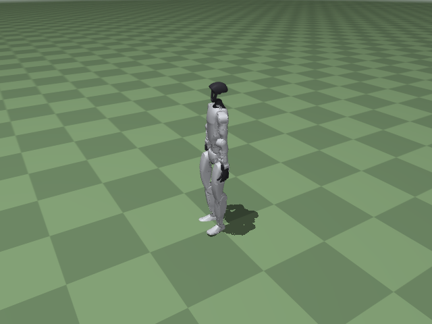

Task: In place motions

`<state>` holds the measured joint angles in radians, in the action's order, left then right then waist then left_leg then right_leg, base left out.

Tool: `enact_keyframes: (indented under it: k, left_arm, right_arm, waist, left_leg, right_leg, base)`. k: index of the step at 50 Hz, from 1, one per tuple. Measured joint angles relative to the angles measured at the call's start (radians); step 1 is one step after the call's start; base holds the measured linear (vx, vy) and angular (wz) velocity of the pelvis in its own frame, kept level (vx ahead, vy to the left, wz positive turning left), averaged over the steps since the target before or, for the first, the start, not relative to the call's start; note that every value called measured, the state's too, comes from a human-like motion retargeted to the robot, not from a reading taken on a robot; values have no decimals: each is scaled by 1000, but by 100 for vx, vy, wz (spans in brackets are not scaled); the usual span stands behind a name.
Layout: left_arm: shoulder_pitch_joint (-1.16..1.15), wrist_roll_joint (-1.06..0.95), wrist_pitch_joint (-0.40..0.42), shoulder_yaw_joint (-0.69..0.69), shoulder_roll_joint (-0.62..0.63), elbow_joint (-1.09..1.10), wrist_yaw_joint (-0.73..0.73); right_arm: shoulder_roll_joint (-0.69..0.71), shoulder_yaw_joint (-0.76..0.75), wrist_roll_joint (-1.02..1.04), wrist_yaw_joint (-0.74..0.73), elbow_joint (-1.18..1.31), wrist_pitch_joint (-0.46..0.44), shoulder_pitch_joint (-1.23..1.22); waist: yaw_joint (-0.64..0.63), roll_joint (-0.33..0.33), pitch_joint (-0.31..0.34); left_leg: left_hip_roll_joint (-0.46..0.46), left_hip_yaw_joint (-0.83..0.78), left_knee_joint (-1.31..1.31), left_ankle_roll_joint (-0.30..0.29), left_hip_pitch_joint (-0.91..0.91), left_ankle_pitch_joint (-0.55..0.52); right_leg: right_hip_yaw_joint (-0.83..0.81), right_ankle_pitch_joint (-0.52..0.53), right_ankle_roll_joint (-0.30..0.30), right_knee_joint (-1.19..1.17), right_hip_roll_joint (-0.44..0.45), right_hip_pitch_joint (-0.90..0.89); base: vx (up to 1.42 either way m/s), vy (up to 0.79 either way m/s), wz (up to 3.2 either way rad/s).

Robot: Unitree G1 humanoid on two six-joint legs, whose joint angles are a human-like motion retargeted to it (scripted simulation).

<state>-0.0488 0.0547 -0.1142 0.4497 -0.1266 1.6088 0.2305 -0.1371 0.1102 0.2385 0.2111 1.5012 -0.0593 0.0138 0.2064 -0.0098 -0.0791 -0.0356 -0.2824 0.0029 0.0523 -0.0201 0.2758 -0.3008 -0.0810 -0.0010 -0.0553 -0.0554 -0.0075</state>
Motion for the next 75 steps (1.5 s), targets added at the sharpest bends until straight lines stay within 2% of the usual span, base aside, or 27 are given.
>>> enact_keyframes:
  k: [75]
  left_arm:
    - [15, 43, -15, -21, 15, 18, 17]
  right_arm:
    - [6, 1, 25, 2, 2, -10, -1]
  waist:
    - [-5, 5, -26]
  left_leg:
    - [-17, 5, -17, 4, -15, -23]
  right_leg:
    - [-5, -1, 6, 6, -11, -8]
  base:
    - [0, 0, 0]
